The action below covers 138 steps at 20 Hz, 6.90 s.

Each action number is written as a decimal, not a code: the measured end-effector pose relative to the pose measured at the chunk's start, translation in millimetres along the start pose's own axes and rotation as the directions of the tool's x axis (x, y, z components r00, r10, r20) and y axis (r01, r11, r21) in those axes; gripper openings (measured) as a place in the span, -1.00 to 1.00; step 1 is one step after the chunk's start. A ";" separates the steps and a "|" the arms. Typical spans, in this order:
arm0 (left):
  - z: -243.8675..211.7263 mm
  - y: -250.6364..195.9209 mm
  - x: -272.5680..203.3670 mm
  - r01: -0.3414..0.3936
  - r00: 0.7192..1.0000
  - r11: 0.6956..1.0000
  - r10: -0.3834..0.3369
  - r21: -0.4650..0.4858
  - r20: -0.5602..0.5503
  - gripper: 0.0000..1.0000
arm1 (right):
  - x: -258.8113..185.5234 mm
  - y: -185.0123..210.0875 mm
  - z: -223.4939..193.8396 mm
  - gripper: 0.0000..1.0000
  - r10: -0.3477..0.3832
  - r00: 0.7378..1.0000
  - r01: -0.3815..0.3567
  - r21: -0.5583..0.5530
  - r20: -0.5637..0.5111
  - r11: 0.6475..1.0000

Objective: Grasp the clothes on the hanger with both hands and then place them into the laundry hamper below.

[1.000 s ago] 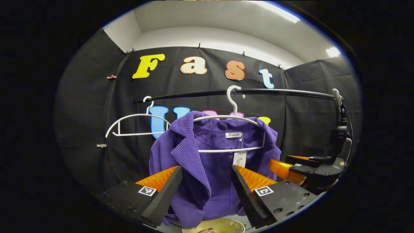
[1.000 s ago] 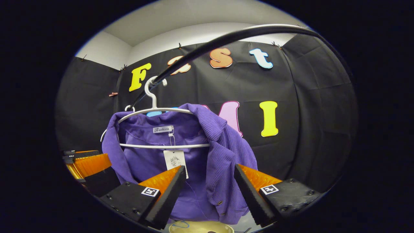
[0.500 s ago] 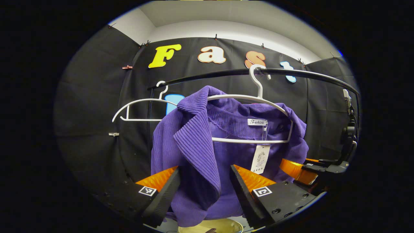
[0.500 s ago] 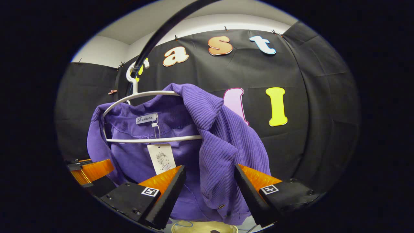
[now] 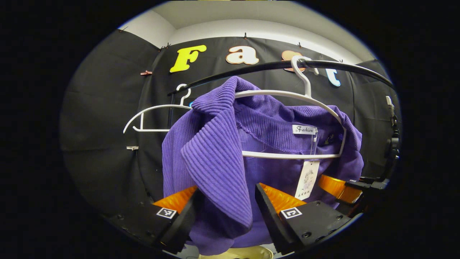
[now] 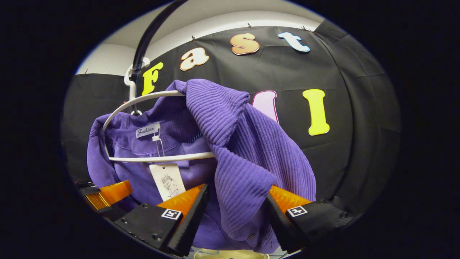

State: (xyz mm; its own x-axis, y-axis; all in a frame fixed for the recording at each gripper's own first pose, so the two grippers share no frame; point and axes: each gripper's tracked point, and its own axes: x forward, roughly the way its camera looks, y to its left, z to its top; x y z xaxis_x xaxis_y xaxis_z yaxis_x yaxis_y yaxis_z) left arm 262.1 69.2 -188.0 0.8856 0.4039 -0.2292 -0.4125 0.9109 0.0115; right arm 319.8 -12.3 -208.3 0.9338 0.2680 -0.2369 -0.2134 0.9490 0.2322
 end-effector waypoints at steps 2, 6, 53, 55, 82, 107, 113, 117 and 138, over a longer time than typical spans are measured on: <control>-2.8 -2.3 8.6 0.021 1.000 1.000 -0.021 0.004 -0.009 0.70 | 5.7 -2.6 -1.1 0.58 0.006 1.000 -0.006 0.010 -0.006 1.000; -0.5 19.1 11.6 -0.046 0.999 0.999 0.046 -0.006 -0.006 -0.52 | 17.7 -24.1 4.9 -0.43 -0.006 1.000 0.006 -0.023 -0.005 1.000; -32.2 108.6 25.2 -0.192 0.977 0.981 0.195 0.038 -0.082 -0.89 | 21.0 -95.8 81.0 -0.63 -0.089 0.983 0.086 0.026 0.162 0.996; -50.6 87.3 20.4 -0.147 0.981 0.988 0.152 0.047 -0.120 -0.88 | 14.7 -101.9 68.3 -0.71 -0.108 0.985 0.107 0.015 0.134 0.994; -253.8 -33.2 -66.8 0.037 0.701 0.991 -0.118 -0.128 -0.704 -0.88 | -105.1 34.4 -239.8 -0.70 0.127 0.688 -0.194 -0.013 -0.714 0.981; -294.3 -25.3 -72.4 -0.014 0.570 0.993 -0.089 -0.117 -0.817 0.91 | -114.6 12.7 -271.1 0.89 0.072 0.590 -0.165 -0.033 -0.804 0.986; -274.4 -13.6 -67.9 -0.042 0.628 0.992 -0.066 -0.119 -0.776 0.91 | -104.4 6.8 -263.4 0.92 0.077 0.595 -0.151 -0.017 -0.800 0.988; -270.6 -6.3 -74.1 -0.054 0.635 0.991 -0.061 -0.123 -0.770 0.91 | -102.1 8.3 -261.5 0.97 0.065 0.605 -0.151 -0.034 -0.794 0.988; -36.7 54.1 -120.2 0.348 0.904 0.937 -0.342 -0.023 -0.256 0.90 | -161.2 118.8 -47.5 0.97 -0.083 0.966 0.077 -0.032 -0.247 0.996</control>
State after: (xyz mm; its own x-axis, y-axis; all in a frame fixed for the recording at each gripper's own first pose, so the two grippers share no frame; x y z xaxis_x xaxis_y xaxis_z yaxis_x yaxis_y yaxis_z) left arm 125.5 66.8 -195.6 0.8873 0.0325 -0.4600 -0.0836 0.9923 -0.0912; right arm 130.3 65.1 -187.3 0.8486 0.2210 -0.4806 -0.1494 0.9717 0.1831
